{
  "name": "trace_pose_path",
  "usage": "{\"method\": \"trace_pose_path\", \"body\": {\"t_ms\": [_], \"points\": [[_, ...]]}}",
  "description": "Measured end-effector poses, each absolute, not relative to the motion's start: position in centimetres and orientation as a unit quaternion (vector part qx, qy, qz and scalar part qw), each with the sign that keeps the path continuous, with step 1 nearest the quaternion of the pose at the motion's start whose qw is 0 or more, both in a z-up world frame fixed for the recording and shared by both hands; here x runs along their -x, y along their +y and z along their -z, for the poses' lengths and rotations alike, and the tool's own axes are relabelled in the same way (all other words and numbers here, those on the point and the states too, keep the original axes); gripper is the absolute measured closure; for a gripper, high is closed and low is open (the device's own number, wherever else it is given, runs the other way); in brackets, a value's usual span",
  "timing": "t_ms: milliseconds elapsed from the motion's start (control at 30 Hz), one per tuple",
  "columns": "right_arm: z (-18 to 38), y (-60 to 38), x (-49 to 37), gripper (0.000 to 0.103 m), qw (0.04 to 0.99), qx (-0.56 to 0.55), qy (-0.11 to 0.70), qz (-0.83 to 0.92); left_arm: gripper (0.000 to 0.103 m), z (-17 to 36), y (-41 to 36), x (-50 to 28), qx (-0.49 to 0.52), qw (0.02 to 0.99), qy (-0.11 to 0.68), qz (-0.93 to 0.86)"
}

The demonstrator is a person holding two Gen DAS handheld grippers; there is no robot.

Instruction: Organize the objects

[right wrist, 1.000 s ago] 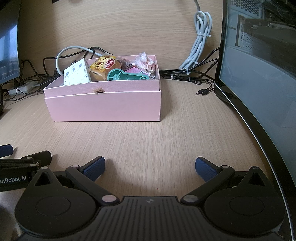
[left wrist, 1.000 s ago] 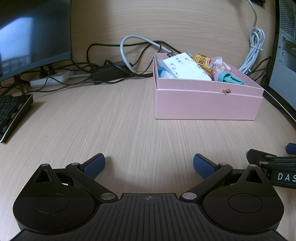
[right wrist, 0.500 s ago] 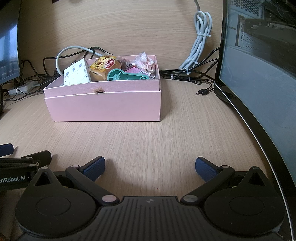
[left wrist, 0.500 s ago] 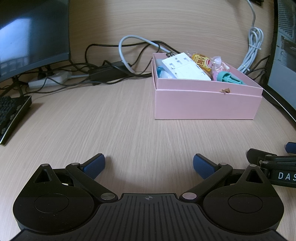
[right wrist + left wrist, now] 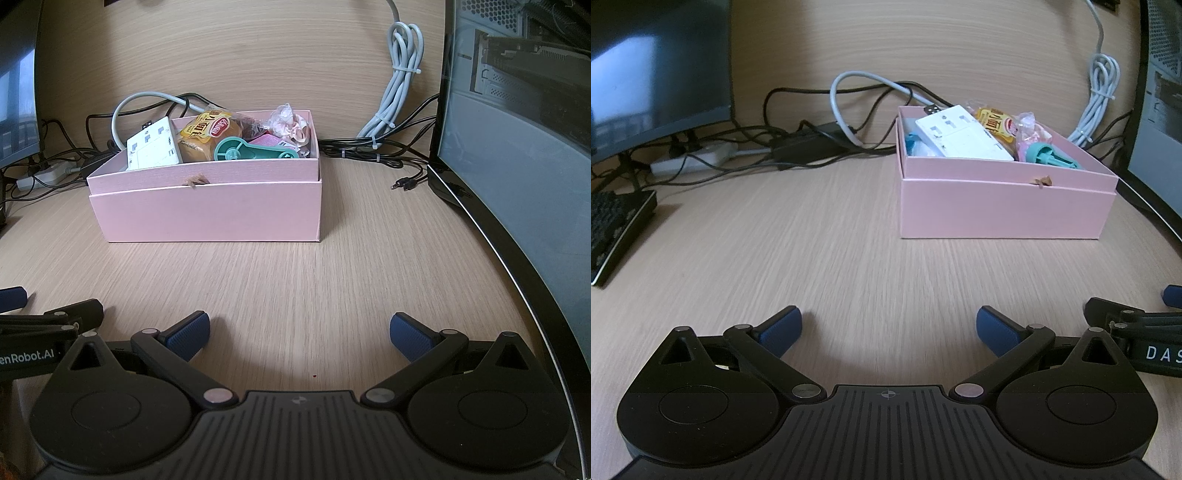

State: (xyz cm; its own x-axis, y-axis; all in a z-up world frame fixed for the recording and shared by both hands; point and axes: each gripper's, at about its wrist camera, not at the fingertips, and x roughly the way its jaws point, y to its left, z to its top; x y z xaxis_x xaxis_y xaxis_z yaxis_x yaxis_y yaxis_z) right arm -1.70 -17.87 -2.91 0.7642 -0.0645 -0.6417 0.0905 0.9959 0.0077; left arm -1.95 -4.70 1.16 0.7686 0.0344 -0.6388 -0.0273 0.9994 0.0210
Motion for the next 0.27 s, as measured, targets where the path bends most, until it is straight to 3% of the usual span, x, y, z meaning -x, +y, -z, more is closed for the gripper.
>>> {"method": "trace_pose_path", "body": {"t_ms": [267], "points": [[2.97,-17.81,1.73,0.0,0.939,-0.019,0.341,0.041,0.0,-1.19,-4.73,1.94,-0.003,0.94,0.34,-0.018]]}}
